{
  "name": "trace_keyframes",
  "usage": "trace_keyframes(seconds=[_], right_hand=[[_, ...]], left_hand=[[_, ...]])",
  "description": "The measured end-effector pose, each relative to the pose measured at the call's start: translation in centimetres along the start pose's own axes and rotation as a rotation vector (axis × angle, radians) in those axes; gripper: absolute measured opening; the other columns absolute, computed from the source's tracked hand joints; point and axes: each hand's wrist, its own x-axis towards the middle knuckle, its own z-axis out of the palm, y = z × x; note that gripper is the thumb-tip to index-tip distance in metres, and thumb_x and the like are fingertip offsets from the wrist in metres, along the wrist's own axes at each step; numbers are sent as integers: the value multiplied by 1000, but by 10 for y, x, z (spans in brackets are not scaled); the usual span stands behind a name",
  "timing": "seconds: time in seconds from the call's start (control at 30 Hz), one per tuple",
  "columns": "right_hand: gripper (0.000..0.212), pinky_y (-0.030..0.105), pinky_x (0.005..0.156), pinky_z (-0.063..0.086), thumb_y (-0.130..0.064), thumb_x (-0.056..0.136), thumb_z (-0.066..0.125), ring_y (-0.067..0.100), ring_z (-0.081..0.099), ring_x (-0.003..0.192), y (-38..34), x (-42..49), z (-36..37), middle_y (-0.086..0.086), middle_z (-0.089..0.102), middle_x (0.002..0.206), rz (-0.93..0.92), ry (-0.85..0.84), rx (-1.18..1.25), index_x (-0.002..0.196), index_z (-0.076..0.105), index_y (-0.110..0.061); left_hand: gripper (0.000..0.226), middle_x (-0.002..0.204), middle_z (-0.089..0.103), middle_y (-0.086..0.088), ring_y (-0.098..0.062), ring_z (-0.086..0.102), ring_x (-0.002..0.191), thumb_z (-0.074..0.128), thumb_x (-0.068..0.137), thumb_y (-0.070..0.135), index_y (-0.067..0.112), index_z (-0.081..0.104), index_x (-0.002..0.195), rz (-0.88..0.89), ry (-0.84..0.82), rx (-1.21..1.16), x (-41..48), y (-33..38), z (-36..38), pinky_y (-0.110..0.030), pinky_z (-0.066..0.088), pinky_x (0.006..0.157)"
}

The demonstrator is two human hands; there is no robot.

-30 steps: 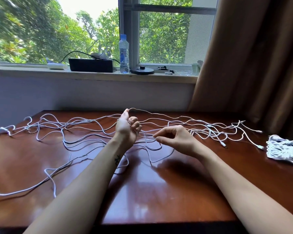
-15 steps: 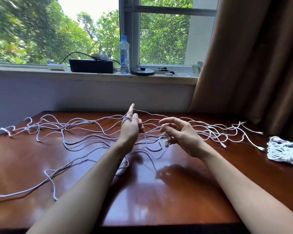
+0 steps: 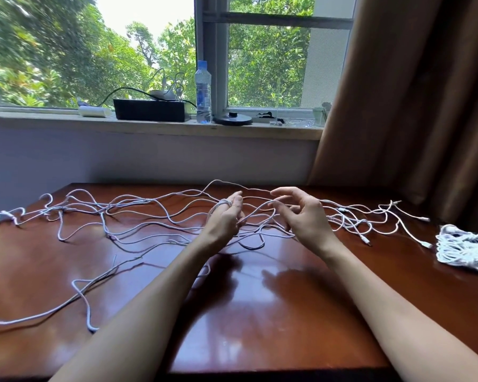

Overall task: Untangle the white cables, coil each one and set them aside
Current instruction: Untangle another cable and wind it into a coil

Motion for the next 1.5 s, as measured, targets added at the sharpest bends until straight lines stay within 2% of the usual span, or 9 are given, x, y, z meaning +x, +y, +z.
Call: trace_keyframes(seconds=[0.2, 0.37, 0.47, 0.57, 0.77, 0.83, 1.07, 1.27, 1.5], right_hand=[[25, 29, 63, 51, -44, 78, 84, 2, 60, 59, 9, 5, -7, -9, 65, 66, -39, 234, -371, 98, 70, -35], [37, 32, 58, 47, -68, 75, 75, 7, 55, 54, 10, 4, -8, -8, 58, 56, -31, 238, -500, 85, 67, -32], [28, 32, 54, 40, -55, 80, 77, 6, 43, 50, 10, 5, -8, -10, 48, 54, -69, 128, -336, 85, 68, -29], [2, 25, 58, 39, -23, 95, 70, 7, 44, 57, 4, 3, -6, -10, 48, 61, -86, 21, -131, 95, 70, -24], [8, 41, 66, 57, -25, 95, 71, 18, 60, 65, 7, 5, -6, -9, 58, 74, -90, 112, -120, 102, 70, -26], [15, 36, 62, 53, -33, 89, 77, 7, 52, 59, 9, 7, -7, -9, 56, 71, -98, 200, -200, 99, 70, -25], [50, 45, 60, 59, -75, 67, 75, 18, 66, 60, 21, 12, -15, -2, 62, 62, 63, 217, -316, 84, 66, -29], [3, 24, 64, 45, -26, 97, 66, 2, 54, 64, 25, 11, -10, 3, 64, 77, 19, -7, -212, 99, 65, -27], [16, 29, 43, 46, -23, 92, 74, 20, 56, 46, 20, 5, -8, 17, 61, 73, 87, -125, -73, 101, 62, -17]], left_hand=[[36, 56, 51, 15, 3, 45, 43, 59, 98, 18, 14, 53, 133, -57, -183, 16, -9, 8, 2, -12, 27, 39], [25, 72, 72, 15, -1, 61, 68, 67, 80, 34, 27, 67, 104, 90, -133, 359, -8, -3, 1, -32, 53, 77], [5, 62, 58, 19, 8, 54, 61, 64, 95, 32, 28, 63, 92, 133, -38, 586, -6, -4, -1, -23, 41, 69], [26, 52, 52, 18, -11, 53, 66, 53, 101, 42, 23, 65, 88, 127, 7, 626, -2, -6, -4, -28, 37, 69], [59, 40, 31, 7, -10, 25, 37, 29, 109, 43, 8, 71, 87, 4, -169, 245, -3, -9, -3, -24, 23, 44], [64, 41, 26, 4, -9, 18, 37, 23, 109, 43, 0, 68, 92, -54, -238, 174, -5, -6, -1, -21, 17, 38], [71, 45, 19, 4, -7, 11, 37, 14, 105, 48, -1, 60, 84, -195, -394, -85, -5, 1, 0, -16, 7, 40], [65, 47, 22, 7, -5, 15, 40, 23, 91, 50, 3, 59, 64, -269, -453, -398, -3, 8, -8, -22, 6, 48], [60, 47, 23, 2, -11, 10, 41, 20, 96, 38, 6, 57, 62, -149, -279, -858, 0, 13, -16, -22, 9, 48]])
